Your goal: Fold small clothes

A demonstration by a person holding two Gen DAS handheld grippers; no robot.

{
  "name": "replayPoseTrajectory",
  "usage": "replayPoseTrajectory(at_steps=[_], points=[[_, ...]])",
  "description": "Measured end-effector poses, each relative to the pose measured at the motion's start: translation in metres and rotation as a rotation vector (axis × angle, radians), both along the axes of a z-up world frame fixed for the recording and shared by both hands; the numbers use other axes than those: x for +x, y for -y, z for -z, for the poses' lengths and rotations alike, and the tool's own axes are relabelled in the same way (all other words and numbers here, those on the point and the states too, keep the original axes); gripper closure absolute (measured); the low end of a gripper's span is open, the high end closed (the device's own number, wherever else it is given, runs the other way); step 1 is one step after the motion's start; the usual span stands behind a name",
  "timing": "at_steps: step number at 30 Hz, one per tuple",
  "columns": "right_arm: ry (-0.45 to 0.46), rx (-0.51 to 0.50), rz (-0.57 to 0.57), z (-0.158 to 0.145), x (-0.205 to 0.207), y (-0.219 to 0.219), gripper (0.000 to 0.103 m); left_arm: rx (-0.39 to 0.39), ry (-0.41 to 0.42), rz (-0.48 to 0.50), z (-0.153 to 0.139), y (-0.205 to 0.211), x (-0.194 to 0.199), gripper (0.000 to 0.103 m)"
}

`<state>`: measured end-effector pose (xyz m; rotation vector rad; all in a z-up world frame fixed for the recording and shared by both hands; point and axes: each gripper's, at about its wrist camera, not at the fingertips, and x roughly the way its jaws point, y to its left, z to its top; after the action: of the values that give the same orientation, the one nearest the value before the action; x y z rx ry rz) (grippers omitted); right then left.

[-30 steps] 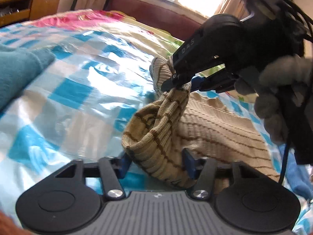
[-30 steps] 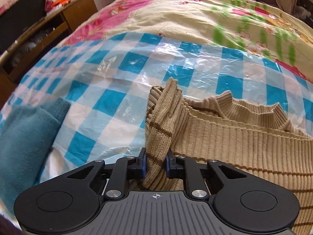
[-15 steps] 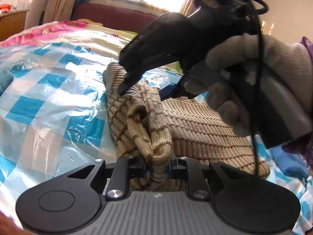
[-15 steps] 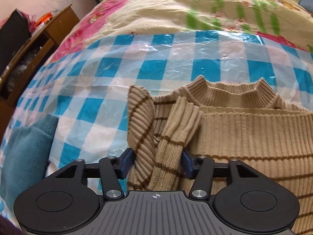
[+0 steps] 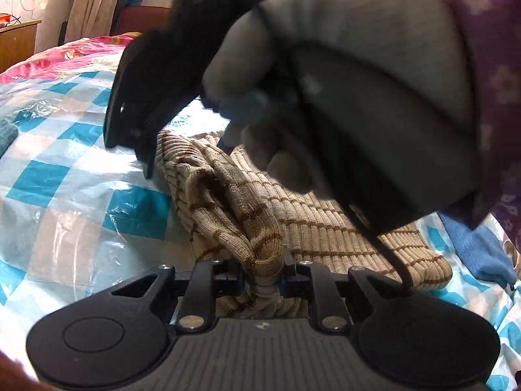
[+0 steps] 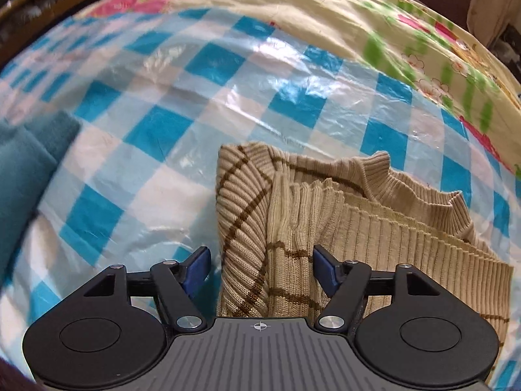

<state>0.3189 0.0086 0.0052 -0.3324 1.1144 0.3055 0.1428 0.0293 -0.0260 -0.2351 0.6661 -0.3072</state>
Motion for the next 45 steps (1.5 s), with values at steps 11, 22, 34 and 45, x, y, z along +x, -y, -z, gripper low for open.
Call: replayPoseTrajectory(at_steps=[11, 22, 34, 45], points=[[0.063, 0.219, 0.085, -0.047, -0.009, 0.074, 0.080, -0.008, 0.038, 0.001, -0.011, 0.004, -0.009, 0.080], [0.122, 0.477, 0.270, -0.077, -0.030, 0.250, 0.081, 0.065, 0.116, 0.214, -0.051, 0.107, -0.009, 0.080], [0.041, 0.618, 0.435, 0.008, -0.025, 0.343, 0.078, 0.299, 0.039, 0.328, -0.013, 0.203, -0.004, 0.080], [0.080, 0.627, 0.425, 0.002, -0.052, 0.367, 0.060, 0.279, 0.034, 0.405, -0.019, 0.214, -0.017, 0.055]])
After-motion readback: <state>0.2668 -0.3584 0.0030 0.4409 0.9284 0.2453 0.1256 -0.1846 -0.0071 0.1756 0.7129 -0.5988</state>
